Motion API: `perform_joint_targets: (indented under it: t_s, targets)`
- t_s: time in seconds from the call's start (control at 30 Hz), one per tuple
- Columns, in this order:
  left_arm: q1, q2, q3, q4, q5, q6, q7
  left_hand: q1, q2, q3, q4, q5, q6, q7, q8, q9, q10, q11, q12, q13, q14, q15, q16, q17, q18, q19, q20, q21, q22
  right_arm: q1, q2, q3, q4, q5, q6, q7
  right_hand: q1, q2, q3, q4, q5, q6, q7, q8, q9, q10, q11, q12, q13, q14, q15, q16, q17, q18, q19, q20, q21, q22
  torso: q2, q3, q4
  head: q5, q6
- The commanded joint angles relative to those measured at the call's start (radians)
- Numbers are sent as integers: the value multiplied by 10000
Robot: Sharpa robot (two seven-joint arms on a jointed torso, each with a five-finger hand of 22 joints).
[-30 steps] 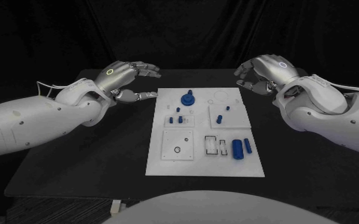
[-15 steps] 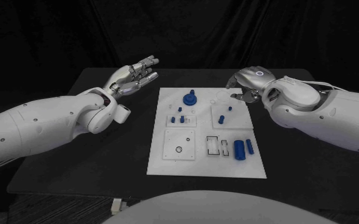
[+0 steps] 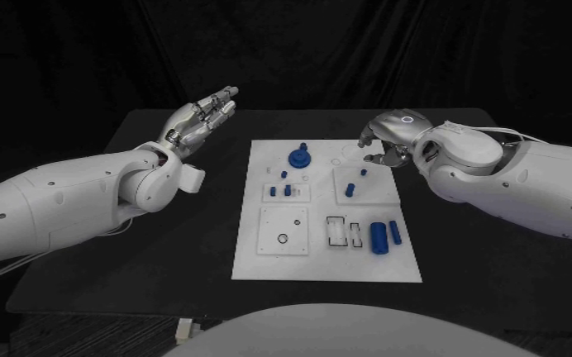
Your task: Assemble the parts on the task board
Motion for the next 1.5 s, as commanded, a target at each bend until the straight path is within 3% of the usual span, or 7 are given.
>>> perform_joint_targets:
  t_s: [0.03, 0.17, 0.27, 0.37, 0.6, 1.1, 1.5]
  targets:
    - [-14, 29, 10, 61, 389, 420, 335, -82, 29, -82, -7, 5, -87, 7, -48, -8, -79, -10, 31, -12, -4, 64, -36, -9, -60, -25, 89, -57, -10, -34, -38, 5, 23, 82, 92, 96, -73, 2, 28, -18, 196, 64, 22, -52, 17, 51, 19, 72, -26, 504, -64, 40, 133, 93, 62, -12, 71, 1784, -9, 14, -32, -34, -2]
    - [-21, 63, 10, 110, 393, 568, 360, 90, 95, -186, -12, 158, -67, 98, -46, -7, -101, 132, 137, -8, -4, 226, -36, -9, -71, -12, 256, -53, -23, -117, -47, 5, -31, 230, 131, 162, -21, -16, 177, -132, 612, 67, 51, -108, 39, 87, 24, 121, -86, 511, -58, 41, 142, 87, 80, -10, 95, 1792, -12, 20, -44, -89, -2]
    - [-24, 78, 10, 131, 394, 644, 365, 139, 130, -267, -10, 121, -45, 140, -43, -5, -105, 210, 219, -3, -4, 342, -36, -9, -55, 2, 400, -46, 5, -207, -28, 5, -94, 282, 128, 207, -73, -27, 196, -122, 576, 76, 75, -117, 47, 128, 34, 148, -96, 516, -49, 46, 156, 83, 90, -7, 113, 1798, -23, 18, -34, -90, -2]
    - [-26, 81, 10, 154, 395, 702, 359, 172, 145, -290, -15, 154, -17, 158, -39, -2, -108, 230, 246, -2, -4, 371, -36, -9, -45, 8, 455, -43, 19, -311, 9, 5, -174, 312, 60, 267, -197, -37, 254, -113, 270, 118, 105, -138, 79, 233, 33, 220, -138, 526, -31, 55, 180, 77, 105, 9, 135, 1805, -21, 19, -37, -82, -2]
    - [-29, 83, 10, 163, 394, 605, 357, 488, 130, -425, -19, 370, 118, 237, -25, 8, -68, 406, 502, 17, -4, 571, -36, -9, 66, 134, 856, 29, 424, -495, 122, 5, -356, 357, -94, 370, -143, -36, 404, -197, 468, 208, 116, -121, 128, 396, 21, 302, -167, 549, -15, 83, 244, 62, 143, 21, 208, 1826, 2, 19, -29, -131, -2]
    - [-45, 131, 9, 114, 393, 676, 375, 834, 65, -489, -42, 515, 185, 304, -20, 12, -40, 516, 655, 26, 43, 690, -14, 10, 99, 292, 1137, 101, 744, -810, 414, 5, -800, 424, -276, 474, -148, -48, 525, -237, 537, 264, 148, -113, 168, 513, 18, 355, -193, 553, 27, 85, 244, 56, 154, 48, 225, 1831, -5, 17, -24, -140, -2]
    - [-53, 156, 9, 79, 393, 765, 342, 1058, 4, -522, -55, 630, 215, 340, -17, 15, -15, 593, 738, 31, 170, 806, 44, 54, 106, 427, 1263, 163, 964, -1080, 642, 5, -1209, 493, -453, 710, -80, -122, 947, -460, 1046, 546, 176, 8, 358, 742, 2, 474, -262, 547, 68, 83, 244, 50, 158, 93, 255, 1841, -6, 19, -29, -139, -2]
